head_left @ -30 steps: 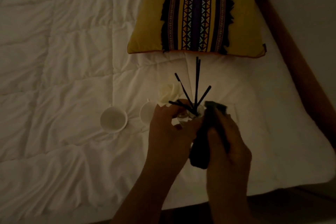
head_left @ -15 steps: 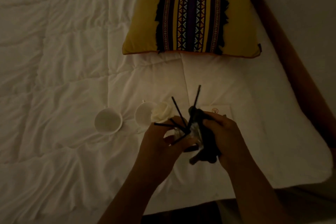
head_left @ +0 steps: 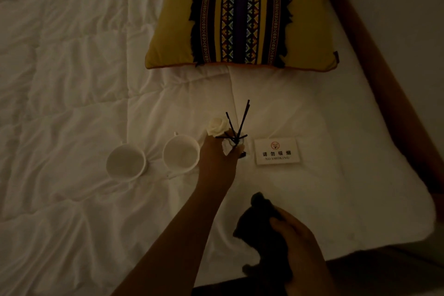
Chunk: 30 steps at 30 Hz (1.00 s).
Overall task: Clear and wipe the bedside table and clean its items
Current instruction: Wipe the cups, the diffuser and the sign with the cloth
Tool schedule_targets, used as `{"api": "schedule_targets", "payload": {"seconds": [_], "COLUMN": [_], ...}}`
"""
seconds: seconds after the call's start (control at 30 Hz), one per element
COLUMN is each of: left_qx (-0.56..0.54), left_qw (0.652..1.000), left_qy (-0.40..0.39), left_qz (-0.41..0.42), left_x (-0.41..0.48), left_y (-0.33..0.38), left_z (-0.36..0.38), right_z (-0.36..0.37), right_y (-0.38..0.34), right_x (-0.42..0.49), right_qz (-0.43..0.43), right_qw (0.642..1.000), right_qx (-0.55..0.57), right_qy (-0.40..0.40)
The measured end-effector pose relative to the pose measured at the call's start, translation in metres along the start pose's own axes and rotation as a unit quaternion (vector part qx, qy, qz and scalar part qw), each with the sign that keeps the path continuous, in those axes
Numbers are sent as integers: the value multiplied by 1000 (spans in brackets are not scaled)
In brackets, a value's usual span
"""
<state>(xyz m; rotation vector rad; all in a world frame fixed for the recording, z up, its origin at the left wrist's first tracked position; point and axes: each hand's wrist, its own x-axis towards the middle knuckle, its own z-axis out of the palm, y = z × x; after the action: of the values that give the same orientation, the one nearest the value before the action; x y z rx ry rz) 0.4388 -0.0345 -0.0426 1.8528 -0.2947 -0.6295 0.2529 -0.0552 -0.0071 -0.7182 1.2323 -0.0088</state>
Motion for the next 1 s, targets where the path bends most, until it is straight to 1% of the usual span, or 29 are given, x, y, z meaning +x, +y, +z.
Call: {"api": "schedule_targets", "payload": {"seconds": [0.13, 0.2, 0.33, 0.43, 0.53, 0.63, 0.7, 0.77, 0.83, 0.87, 1.0], "left_qx": [33, 49, 48, 95, 52, 55, 38, 46, 79, 78, 14], "left_qw": [999, 998, 999, 995, 996, 992, 988, 985, 985, 985, 977], "left_qy": [7, 18, 22, 34, 32, 17, 35, 58, 39, 21, -25], "left_qz": [-24, -21, -10, -3, -63, -110, -145, -155, -151, -156, -210], "left_x": [12, 14, 12, 5, -7, -23, -39, -53, -58, -57, -38], "left_y": [-23, -32, -38, -40, -39, -39, -37, -37, -35, -33, -24], "left_z": [6, 5, 9, 12, 14, 13, 11, 10, 12, 16, 43], "right_z": [-4, -4, -9, -13, -15, -16, -17, -20, -23, -25, -36], "right_y": [7, 8, 7, 4, 1, 1, 3, 3, 3, 3, 4], "right_x": [-3, -2, 1, 0, 0, -2, -4, -8, -10, -11, -11], "right_qz": [-7, -5, 11, 17, 1, -3, 2, -1, 1, 5, 19], "right_qw": [1000, 1000, 1000, 999, 1000, 1000, 1000, 1000, 1000, 1000, 999], "right_qx": [-29, -28, 15, 35, 19, 17, 15, 14, 18, 22, 45], "right_qy": [-11, -10, -10, -20, -11, -7, -10, -8, -7, -8, -12]}}
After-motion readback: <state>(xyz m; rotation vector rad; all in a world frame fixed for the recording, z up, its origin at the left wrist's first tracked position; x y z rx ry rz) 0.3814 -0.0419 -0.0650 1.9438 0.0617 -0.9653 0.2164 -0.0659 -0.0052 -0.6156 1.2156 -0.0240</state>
